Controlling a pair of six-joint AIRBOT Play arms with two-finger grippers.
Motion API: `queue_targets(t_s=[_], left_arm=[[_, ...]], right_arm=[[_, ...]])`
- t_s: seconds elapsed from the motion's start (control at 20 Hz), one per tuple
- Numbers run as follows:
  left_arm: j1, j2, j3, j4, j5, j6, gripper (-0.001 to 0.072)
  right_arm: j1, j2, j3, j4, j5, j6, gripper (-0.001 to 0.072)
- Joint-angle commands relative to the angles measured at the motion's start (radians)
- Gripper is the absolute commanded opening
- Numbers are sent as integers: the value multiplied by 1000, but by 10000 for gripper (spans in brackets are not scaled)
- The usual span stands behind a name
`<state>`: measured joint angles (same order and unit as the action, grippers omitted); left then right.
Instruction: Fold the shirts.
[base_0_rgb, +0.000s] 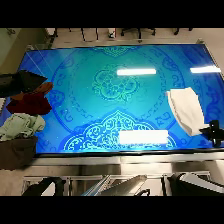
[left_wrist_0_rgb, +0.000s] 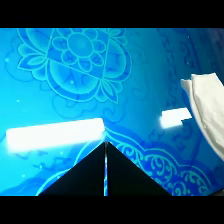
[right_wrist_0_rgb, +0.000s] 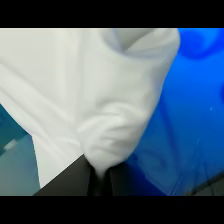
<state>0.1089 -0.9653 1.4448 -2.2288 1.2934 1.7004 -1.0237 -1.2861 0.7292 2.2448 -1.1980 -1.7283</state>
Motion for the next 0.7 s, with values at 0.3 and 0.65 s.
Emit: queue_targets(t_s=[0.3, 0.65], left_arm=[[0, 0, 0, 1, 19, 0, 14], [0, 3, -14, 3, 51, 27, 14]], right_arm=[[-51, 168, 113, -142, -220, 53, 699], [241, 423, 250, 73, -127, 67, 83]])
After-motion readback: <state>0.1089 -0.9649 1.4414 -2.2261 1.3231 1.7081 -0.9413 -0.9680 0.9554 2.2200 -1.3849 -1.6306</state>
